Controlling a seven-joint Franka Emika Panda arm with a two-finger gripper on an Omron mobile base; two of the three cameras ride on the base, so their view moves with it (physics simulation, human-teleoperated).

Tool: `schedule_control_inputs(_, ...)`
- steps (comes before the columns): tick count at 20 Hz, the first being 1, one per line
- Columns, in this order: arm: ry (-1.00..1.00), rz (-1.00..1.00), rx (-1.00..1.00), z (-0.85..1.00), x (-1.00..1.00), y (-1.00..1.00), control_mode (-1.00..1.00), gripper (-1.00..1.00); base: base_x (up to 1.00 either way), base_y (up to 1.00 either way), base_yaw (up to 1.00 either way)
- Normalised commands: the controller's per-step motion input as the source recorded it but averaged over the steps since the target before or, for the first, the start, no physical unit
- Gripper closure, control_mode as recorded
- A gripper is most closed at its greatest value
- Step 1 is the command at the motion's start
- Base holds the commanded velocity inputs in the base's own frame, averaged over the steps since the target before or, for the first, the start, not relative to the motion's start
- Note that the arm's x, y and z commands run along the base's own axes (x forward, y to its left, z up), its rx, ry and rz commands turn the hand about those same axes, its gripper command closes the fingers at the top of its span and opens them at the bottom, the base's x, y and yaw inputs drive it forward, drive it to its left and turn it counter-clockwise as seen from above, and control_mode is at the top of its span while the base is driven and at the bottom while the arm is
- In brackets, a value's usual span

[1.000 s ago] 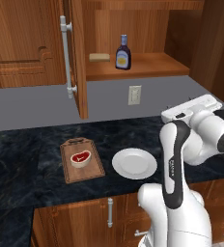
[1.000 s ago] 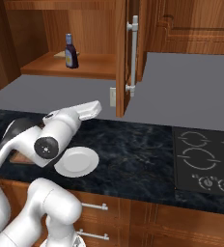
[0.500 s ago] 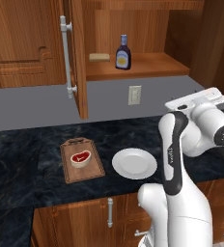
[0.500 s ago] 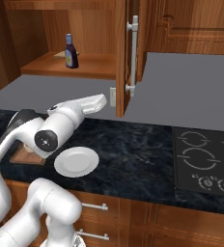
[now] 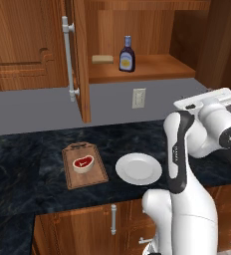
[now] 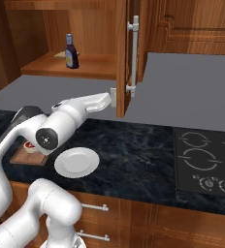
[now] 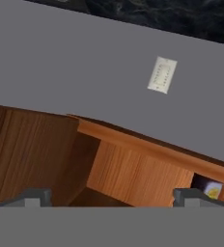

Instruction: Pick the steak from the plate and place it on the cutting board. Then pick the condiment bottle from the cabinet and place it next to the cutting board.

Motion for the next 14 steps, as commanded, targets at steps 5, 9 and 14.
schedule_control_inputs(5,0.05,-0.02,0.14,0.15,-0.13,0.32,-1.00,-1.00,0.00,0.00,0.00)
schedule_control_inputs(9,0.06,0.00,0.12,0.10,-0.10,0.43,-1.00,-1.00,0.00,0.00,0.00)
schedule_control_inputs(14,0.04,0.00,0.12,0.19,-0.07,0.42,-1.00,-1.00,0.00,0.00,0.00)
